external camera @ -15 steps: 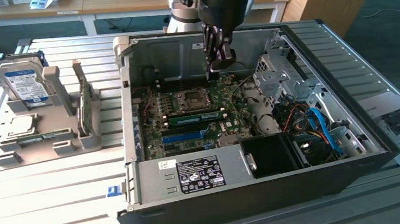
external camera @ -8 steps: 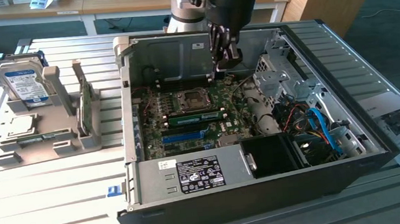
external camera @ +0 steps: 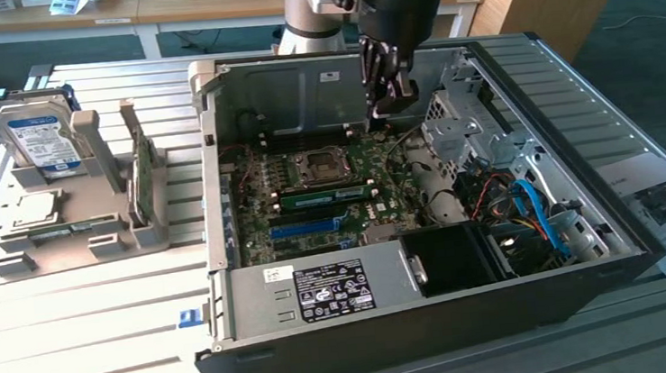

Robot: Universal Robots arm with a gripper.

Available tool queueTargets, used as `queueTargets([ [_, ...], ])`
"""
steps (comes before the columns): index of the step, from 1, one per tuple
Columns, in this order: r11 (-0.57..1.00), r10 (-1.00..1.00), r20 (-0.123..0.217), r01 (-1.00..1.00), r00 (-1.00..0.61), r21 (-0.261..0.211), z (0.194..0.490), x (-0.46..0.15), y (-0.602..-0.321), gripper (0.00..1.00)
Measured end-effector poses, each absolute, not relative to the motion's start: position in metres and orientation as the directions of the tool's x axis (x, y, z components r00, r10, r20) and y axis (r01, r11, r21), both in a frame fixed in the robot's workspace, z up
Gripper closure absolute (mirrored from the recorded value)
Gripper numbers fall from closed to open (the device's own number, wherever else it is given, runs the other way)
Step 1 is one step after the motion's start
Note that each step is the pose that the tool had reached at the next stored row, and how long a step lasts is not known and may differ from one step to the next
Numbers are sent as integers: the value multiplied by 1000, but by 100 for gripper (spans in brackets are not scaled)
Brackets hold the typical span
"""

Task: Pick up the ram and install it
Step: 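Press down the ram until it locks into place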

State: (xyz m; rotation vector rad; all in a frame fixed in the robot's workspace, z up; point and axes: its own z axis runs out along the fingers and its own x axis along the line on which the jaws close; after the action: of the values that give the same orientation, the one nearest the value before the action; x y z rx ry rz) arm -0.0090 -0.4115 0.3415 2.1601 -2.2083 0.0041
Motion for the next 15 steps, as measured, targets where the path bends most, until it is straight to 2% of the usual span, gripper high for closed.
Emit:
queueTargets([
  [15, 23, -999, 39, -999, -21, 35, 338, -3, -411, 90],
])
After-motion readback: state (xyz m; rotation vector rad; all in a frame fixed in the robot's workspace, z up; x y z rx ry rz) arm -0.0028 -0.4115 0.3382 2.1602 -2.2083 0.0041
